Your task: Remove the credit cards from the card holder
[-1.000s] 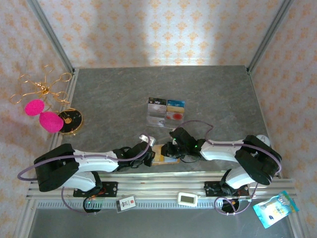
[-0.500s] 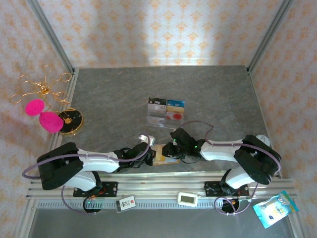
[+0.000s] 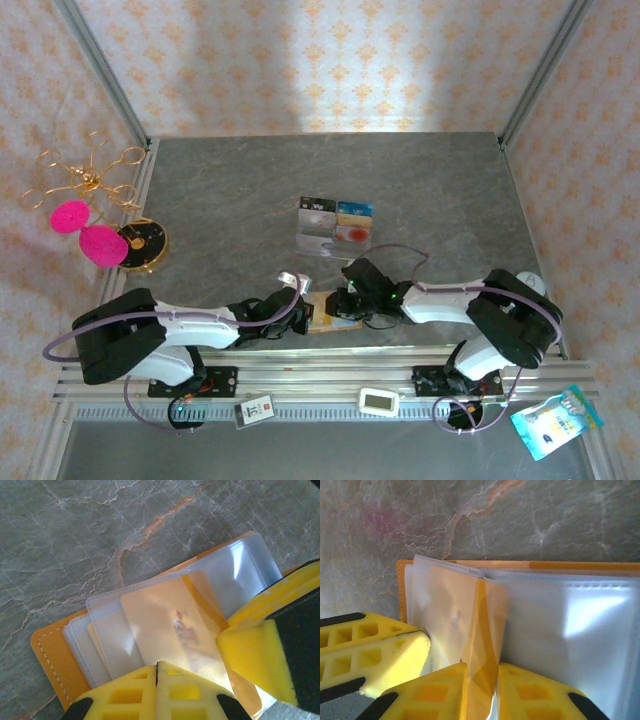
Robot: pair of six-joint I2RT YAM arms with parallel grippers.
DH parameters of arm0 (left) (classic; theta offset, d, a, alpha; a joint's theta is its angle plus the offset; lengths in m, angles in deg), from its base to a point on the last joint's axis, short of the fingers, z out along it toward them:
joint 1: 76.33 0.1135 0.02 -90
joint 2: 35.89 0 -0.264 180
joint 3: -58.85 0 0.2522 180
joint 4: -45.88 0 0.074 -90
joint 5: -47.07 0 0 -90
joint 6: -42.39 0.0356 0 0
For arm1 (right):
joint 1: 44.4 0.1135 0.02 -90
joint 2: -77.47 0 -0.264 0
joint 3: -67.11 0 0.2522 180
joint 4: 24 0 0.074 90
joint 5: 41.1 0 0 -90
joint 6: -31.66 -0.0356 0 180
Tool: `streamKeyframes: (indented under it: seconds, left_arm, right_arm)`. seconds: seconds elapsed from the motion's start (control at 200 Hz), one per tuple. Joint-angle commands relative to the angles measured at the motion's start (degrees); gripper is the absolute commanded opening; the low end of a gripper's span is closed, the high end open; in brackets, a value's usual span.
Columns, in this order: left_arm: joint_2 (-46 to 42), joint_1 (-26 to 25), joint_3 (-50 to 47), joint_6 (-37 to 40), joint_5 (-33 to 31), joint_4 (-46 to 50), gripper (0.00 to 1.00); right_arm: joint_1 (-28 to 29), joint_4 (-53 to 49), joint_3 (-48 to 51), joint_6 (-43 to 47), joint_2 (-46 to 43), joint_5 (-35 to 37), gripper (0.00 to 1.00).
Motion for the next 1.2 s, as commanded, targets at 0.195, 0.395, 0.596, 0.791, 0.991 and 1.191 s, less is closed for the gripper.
streamKeyframes:
  seconds: [0.195, 0.395, 0.596, 0.791, 0.991, 1.191]
  left_arm:
    - [0.8, -0.3, -2.8, -0.6, 0.6, 8.7, 0.0]
    - [0.6, -0.2, -2.5, -0.2, -0.2, 8.6, 0.0]
    - [1.4, -0.2, -2.3, -0.1, -0.4, 8.0, 0.0]
    - [0.6, -0.1, -2.0, 0.0, -0.5, 8.1, 0.0]
    - [0.1, 0.2, -1.1, 0.7, -0.6, 8.4, 0.0]
    - [0.3, 0.2, -0.4, 1.0, 0.4, 7.3, 0.0]
  right_arm:
    - [-0.6, -0.3, 1.7, -1.7, -0.8, 2.1, 0.0]
    - [-4.1, 2.5, 5.9, -6.9, -3.7, -3.0, 0.0]
    - [-5.3, 2.5, 6.4, -9.0, -5.3, -5.3, 0.0]
    - [-5.7, -4.2, 6.4, -5.8, -8.8, -2.7, 0.0]
    - [-6.2, -11.2, 5.7, 3.5, -10.4, -3.1, 0.0]
    - [-6.2, -12.4, 4.2, 10.8, -11.2, -9.2, 0.0]
